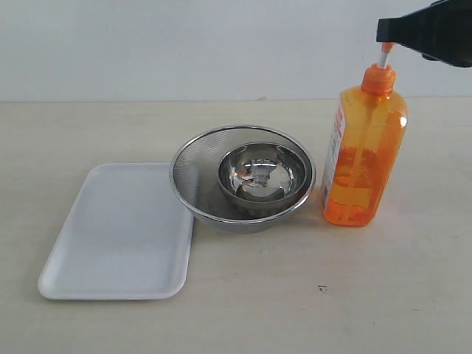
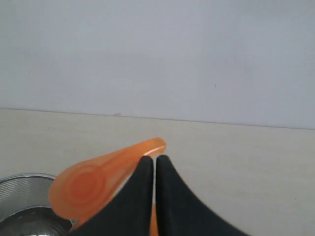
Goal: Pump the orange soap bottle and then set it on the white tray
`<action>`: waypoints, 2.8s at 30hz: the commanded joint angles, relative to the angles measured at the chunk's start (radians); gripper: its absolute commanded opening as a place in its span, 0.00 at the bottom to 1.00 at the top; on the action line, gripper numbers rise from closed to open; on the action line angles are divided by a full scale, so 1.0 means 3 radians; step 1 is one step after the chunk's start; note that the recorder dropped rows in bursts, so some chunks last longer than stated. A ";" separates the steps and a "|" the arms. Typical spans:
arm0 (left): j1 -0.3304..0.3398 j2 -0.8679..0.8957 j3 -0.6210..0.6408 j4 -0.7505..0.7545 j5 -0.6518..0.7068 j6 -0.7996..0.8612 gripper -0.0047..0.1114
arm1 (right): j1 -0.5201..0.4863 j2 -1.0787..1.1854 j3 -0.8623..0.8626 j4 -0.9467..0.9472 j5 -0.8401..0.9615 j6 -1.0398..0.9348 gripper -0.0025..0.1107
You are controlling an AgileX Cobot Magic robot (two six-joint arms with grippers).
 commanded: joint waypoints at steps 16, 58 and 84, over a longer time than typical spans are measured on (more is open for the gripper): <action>0.0007 -0.0012 0.0009 0.0001 -0.0001 0.0013 0.08 | -0.0016 0.0216 -0.0249 0.0000 0.0148 -0.0050 0.02; 0.0007 -0.0012 0.0009 0.0001 -0.0001 0.0013 0.08 | -0.0016 0.0301 -0.0771 0.0000 -0.0120 -0.0201 0.02; 0.0007 -0.0012 0.0009 0.0001 -0.0001 0.0013 0.08 | 0.0031 -0.0788 0.0261 0.0000 -0.0244 -0.0229 0.02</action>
